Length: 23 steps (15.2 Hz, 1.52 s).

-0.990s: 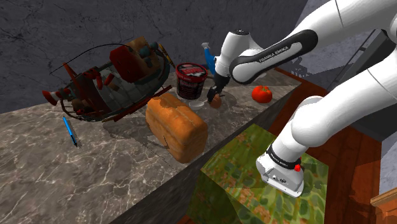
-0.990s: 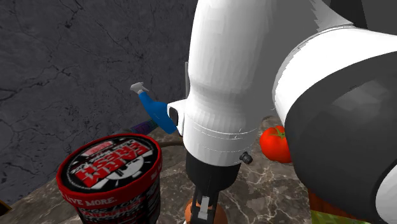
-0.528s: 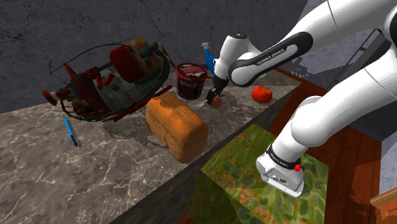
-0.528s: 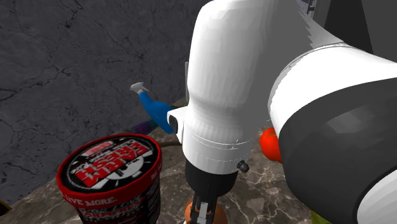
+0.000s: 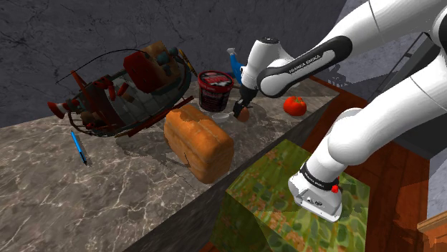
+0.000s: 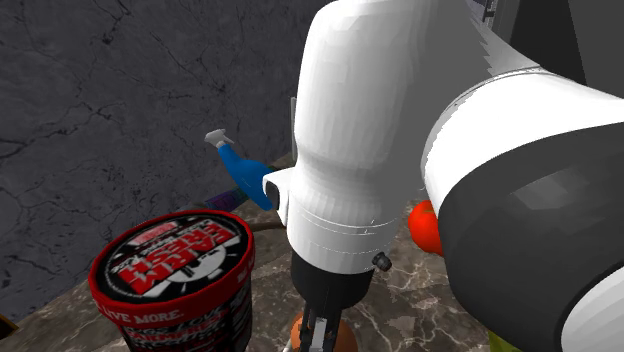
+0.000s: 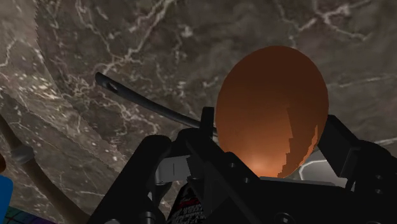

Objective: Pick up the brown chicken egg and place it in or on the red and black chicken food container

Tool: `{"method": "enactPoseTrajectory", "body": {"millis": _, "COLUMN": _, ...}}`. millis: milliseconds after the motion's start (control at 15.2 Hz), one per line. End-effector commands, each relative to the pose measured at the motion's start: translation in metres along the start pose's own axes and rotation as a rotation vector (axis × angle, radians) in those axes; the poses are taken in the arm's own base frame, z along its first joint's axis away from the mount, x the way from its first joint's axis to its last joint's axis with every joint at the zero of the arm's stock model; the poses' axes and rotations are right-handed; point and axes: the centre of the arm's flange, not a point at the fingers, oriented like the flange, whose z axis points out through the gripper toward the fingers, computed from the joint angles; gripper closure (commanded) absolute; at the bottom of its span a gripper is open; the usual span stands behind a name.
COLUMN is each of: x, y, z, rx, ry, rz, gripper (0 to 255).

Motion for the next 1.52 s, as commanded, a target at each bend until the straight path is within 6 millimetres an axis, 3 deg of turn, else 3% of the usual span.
{"method": "enactPoseTrajectory", "body": {"millis": 0, "x": 0.0, "y": 0.0, "z": 0.0, "rx": 0.0, "ry": 0.0, "rz": 0.0, "gripper": 255}}
{"method": "enactPoseTrajectory", "body": {"millis": 198, "x": 0.0, "y": 0.0, "z": 0.0, "rx": 0.0, "ry": 0.0, "rz": 0.0, "gripper": 255}}
{"method": "enactPoseTrajectory", "body": {"millis": 1452, "x": 0.013, "y": 0.011, "z": -0.099, "rx": 0.0, "ry": 0.0, "rz": 0.0, "gripper": 255}}
